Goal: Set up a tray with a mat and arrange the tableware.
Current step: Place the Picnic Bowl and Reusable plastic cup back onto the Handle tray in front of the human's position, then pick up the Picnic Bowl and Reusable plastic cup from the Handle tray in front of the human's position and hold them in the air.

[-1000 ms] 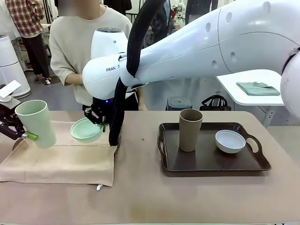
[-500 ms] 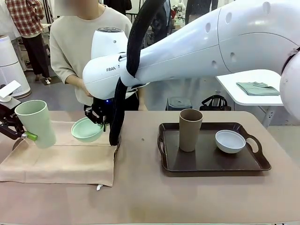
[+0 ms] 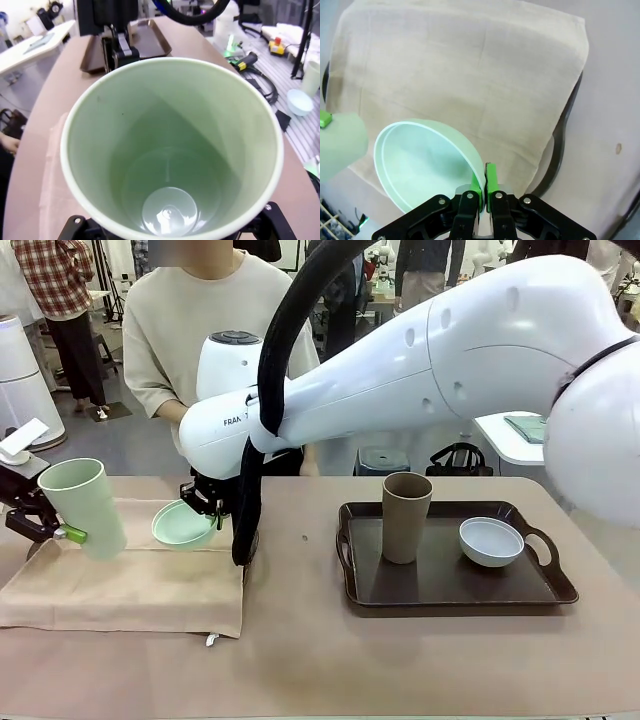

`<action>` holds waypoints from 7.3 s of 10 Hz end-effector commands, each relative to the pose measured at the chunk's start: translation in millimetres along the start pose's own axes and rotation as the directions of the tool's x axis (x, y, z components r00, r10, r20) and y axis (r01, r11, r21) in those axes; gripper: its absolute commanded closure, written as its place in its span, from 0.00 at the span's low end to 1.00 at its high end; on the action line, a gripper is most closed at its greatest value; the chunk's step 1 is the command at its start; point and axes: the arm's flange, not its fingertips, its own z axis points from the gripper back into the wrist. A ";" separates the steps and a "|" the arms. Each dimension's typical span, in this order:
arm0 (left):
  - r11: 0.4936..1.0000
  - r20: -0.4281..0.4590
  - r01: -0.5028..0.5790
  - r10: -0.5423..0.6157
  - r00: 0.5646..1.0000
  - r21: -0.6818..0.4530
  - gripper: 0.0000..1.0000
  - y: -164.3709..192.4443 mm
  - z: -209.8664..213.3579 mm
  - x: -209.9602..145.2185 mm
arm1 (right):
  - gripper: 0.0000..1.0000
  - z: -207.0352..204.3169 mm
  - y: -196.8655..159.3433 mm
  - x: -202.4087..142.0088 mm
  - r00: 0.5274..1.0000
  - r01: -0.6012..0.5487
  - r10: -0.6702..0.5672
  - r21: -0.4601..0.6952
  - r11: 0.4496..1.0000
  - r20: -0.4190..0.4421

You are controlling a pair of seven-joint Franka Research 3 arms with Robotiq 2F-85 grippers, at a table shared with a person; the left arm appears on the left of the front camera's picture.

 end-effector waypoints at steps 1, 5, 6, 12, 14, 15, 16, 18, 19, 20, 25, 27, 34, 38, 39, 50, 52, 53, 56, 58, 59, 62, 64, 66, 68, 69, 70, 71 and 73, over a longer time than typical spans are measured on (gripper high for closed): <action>0.998 0.037 0.054 -0.056 0.998 0.033 0.16 7.4 -8.3 -9.4 | 0.95 -6.8 0.9 5.2 0.999 -0.021 0.021 0.002 1.000 0.024; 0.995 0.049 0.068 -0.072 0.996 0.077 0.16 20.7 -18.4 -26.7 | 0.95 -26.1 -1.7 6.1 1.000 -0.029 0.029 0.017 0.999 0.000; 0.995 0.041 0.065 -0.068 0.997 0.079 0.16 23.1 -19.0 -28.2 | 0.95 -30.5 -2.6 7.6 1.000 -0.031 0.031 0.021 0.999 -0.005; 0.998 -0.033 -0.018 0.020 0.999 0.058 0.16 37.2 -27.7 -37.3 | 0.95 -46.9 -6.2 10.8 0.999 -0.035 0.036 0.031 0.999 -0.035; 0.998 -0.034 -0.028 0.030 0.999 0.052 0.16 36.9 -29.9 -39.7 | 0.95 -51.0 -7.1 9.6 0.998 -0.039 0.041 0.040 0.998 -0.042; 0.998 -0.038 -0.034 0.036 0.999 0.053 0.00 36.7 -30.4 -39.5 | 0.57 -52.2 -7.7 9.0 0.997 -0.044 0.047 0.048 0.998 -0.055; 0.998 -0.044 -0.034 0.037 0.998 0.050 0.00 36.4 -29.1 -39.0 | 0.36 -50.5 -7.0 9.8 0.997 -0.040 0.042 0.046 0.998 -0.057; 0.997 -0.049 -0.060 0.063 0.997 0.056 0.00 34.1 -24.4 -37.9 | 0.16 -39.0 -6.2 8.2 0.998 -0.032 0.034 0.045 0.998 -0.046; 0.995 -0.057 -0.081 0.085 0.995 0.062 0.00 32.5 -20.2 -37.5 | 0.00 -30.1 -6.0 5.6 0.999 -0.033 0.035 0.051 0.998 -0.034; 0.992 -0.072 -0.109 0.113 0.991 0.058 0.00 30.8 -15.4 -36.8 | 0.00 -19.3 -5.8 2.7 0.999 -0.038 0.039 0.058 0.998 -0.020; 0.964 -0.296 -0.265 0.262 0.919 0.032 0.00 7.7 11.3 -11.7 | 0.24 37.9 -10.4 -19.2 0.998 -0.069 0.069 0.106 0.992 0.001; 0.940 -0.468 -0.325 0.336 0.818 0.106 0.00 -10.5 20.4 20.4 | 0.24 67.8 -14.8 -35.2 0.998 -0.060 0.061 0.048 0.997 -0.022; 0.732 -0.632 -0.470 0.673 0.385 0.493 0.00 -54.6 -9.1 158.6 | 0.04 177.4 -51.6 -119.7 0.985 0.089 -0.112 -0.163 0.983 -0.135; 0.473 -0.404 -0.495 0.881 0.246 0.729 0.00 -12.5 -38.0 221.9 | 0.00 223.8 -91.5 -153.1 0.943 0.279 -0.311 -0.237 0.931 -0.114; 0.370 -0.295 -0.482 0.928 0.227 0.794 0.00 1.1 -44.1 226.1 | 0.00 229.7 -103.2 -157.0 0.924 0.327 -0.363 -0.247 0.912 -0.118; 0.246 -0.148 -0.496 0.962 0.229 0.833 0.00 17.2 -43.5 229.5 | 0.00 241.4 -123.4 -155.3 0.921 0.342 -0.375 -0.239 0.909 -0.108; 0.246 -0.148 -0.496 0.962 0.229 0.833 0.00 17.2 -43.5 229.5 | 0.00 241.4 -123.4 -155.3 0.921 0.342 -0.375 -0.239 0.909 -0.108; 0.246 -0.148 -0.496 0.962 0.229 0.833 0.00 17.2 -43.5 229.5 | 0.00 241.4 -123.4 -155.3 0.921 0.342 -0.375 -0.239 0.909 -0.108; 0.228 -0.130 -0.499 0.966 0.225 0.836 0.00 17.4 -44.1 230.0 | 0.00 240.4 -123.0 -155.2 0.922 0.342 -0.375 -0.248 0.906 -0.100; 0.158 -0.086 -0.617 0.986 0.144 0.771 0.00 8.6 -44.7 233.1 | 0.00 253.4 -186.1 -156.3 0.885 0.426 -0.452 -0.199 0.882 -0.108; 0.156 -0.119 -0.662 0.988 0.101 0.733 0.00 0.2 -42.1 234.4 | 0.00 264.9 -217.8 -159.2 0.893 0.420 -0.437 -0.148 0.895 -0.108; 0.079 -0.086 -0.737 0.996 0.029 0.671 0.00 -24.1 -26.0 241.7 | 0.00 301.7 -310.6 -163.4 0.933 0.329 -0.334 -0.058 0.942 -0.135; 0.036 -0.046 -0.801 0.999 0.011 0.598 0.00 -27.2 3.7 236.6 | 0.00 330.5 -362.6 -194.9 0.929 0.363 -0.359 0.033 0.931 -0.094; 0.047 -0.090 -0.837 0.996 -0.002 0.545 0.00 -27.9 19.5 229.7 | 0.00 360.1 -405.9 -225.3 0.903 0.430 -0.426 0.084 0.899 -0.058; 0.027 -0.055 -0.813 0.998 -0.005 0.582 0.00 -33.6 18.7 229.9 | 0.00 359.3 -397.2 -209.8 0.915 0.402 -0.400 0.042 0.915 -0.057; 0.027 -0.055 -0.813 0.998 -0.005 0.582 0.00 -33.6 18.7 229.9 | 0.00 359.3 -397.2 -209.8 0.915 0.402 -0.400 0.042 0.915 -0.057; 0.048 -0.083 -0.820 0.997 0.001 0.571 0.00 -34.2 19.0 226.5 | 0.00 373.2 -414.9 -227.2 0.889 0.458 -0.456 0.045 0.888 -0.042; 0.054 -0.042 -0.865 0.998 0.038 0.499 0.00 -39.2 32.5 226.5 | 0.00 364.7 -418.1 -223.7 0.927 0.359 -0.332 0.154 0.921 -0.174; -0.047 0.105 -0.925 0.994 -0.008 0.377 0.00 -52.9 73.9 201.8 | 0.00 371.3 -503.8 -233.0 0.904 0.412 -0.323 0.380 0.828 -0.279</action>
